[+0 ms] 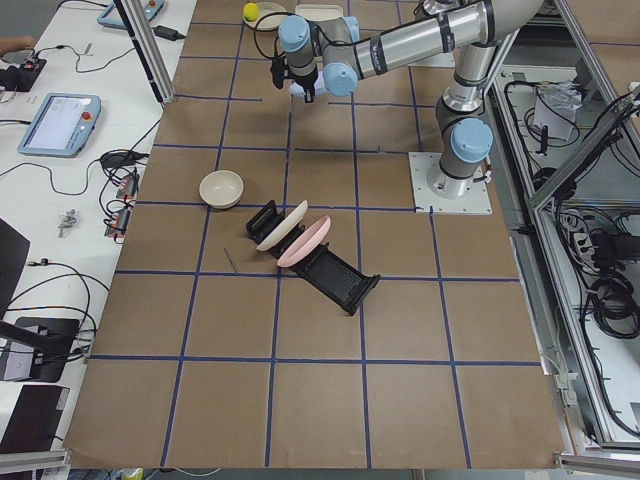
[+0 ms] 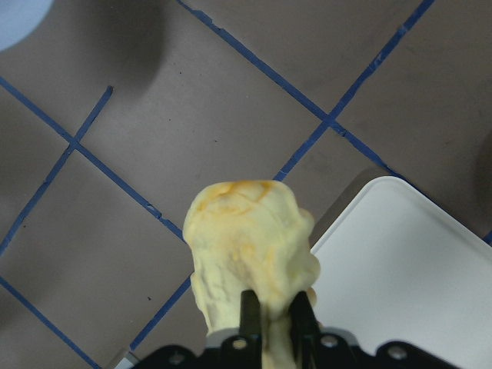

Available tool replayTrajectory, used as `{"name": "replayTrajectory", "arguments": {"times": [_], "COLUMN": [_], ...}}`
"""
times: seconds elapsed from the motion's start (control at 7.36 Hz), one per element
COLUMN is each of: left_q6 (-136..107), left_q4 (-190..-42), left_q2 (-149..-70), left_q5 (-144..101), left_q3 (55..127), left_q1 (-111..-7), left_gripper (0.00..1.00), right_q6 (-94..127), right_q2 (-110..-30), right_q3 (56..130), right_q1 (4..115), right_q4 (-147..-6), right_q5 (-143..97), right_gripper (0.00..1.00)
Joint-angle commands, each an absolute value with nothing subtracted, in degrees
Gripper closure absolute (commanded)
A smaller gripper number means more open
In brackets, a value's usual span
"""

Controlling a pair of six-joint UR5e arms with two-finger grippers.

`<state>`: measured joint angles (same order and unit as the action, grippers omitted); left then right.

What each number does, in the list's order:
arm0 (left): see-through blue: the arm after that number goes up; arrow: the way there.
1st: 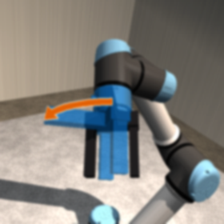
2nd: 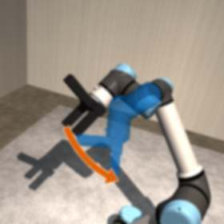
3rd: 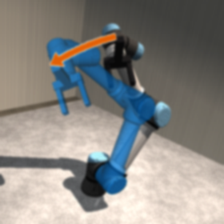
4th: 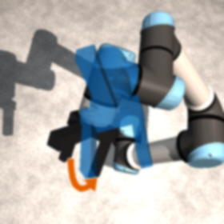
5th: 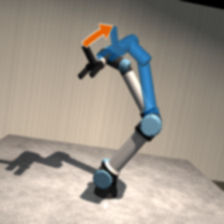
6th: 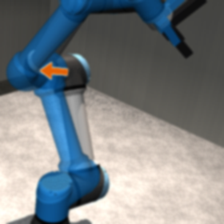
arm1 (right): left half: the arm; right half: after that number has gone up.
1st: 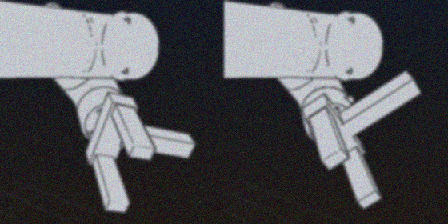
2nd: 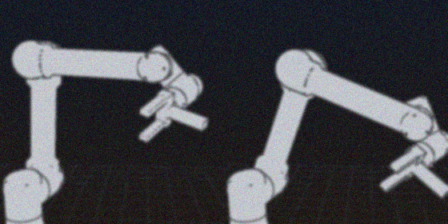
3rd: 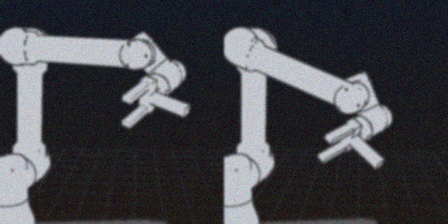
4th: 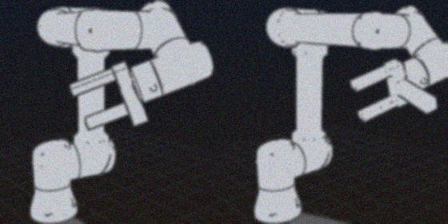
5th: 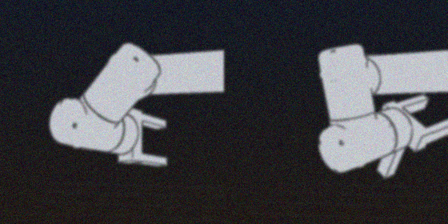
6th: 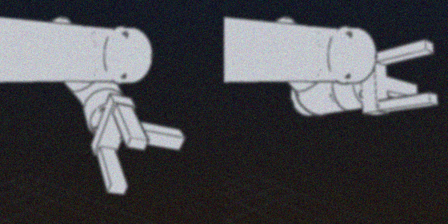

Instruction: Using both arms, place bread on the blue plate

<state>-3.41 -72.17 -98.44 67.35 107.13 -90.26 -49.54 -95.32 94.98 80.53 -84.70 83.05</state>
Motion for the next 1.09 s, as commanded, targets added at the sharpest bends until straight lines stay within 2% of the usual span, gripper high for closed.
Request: {"name": "replayTrajectory", "arguments": {"times": [0.0, 0.41, 0.68, 0.81, 0.95], "left_q6": [-10.62, -9.76, -9.49, -9.49, -9.58], "left_q4": [-57.28, -52.84, -45.9, -43.79, -42.9], "left_q2": [-106.05, -108.36, -111.69, -112.58, -112.67], "left_q5": [65.83, 65.92, 66.09, 66.09, 65.92], "left_q3": [107.58, 109.77, 109.34, 109.42, 109.16], "left_q1": [-96.14, -96.77, -96.5, -96.33, -95.98], "left_gripper": [0.86, 0.86, 0.74, 0.4, 0.0], "right_q6": [-49.13, -42.59, -35.8, -30.73, -28.67], "right_q2": [-95.54, -94.75, -89.68, -85.47, -81.17], "right_q3": [95.01, 95.36, 94.83, 95.18, 95.36], "right_q1": [80.6, 84.43, 92.08, 95.33, 99.02], "right_q4": [-84.64, -85.25, -93.92, -99.35, -106.19], "right_q5": [82.88, 82.27, 82.09, 82.26, 83.22], "right_gripper": [0.76, 0.77, 0.76, 0.76, 0.76]}}
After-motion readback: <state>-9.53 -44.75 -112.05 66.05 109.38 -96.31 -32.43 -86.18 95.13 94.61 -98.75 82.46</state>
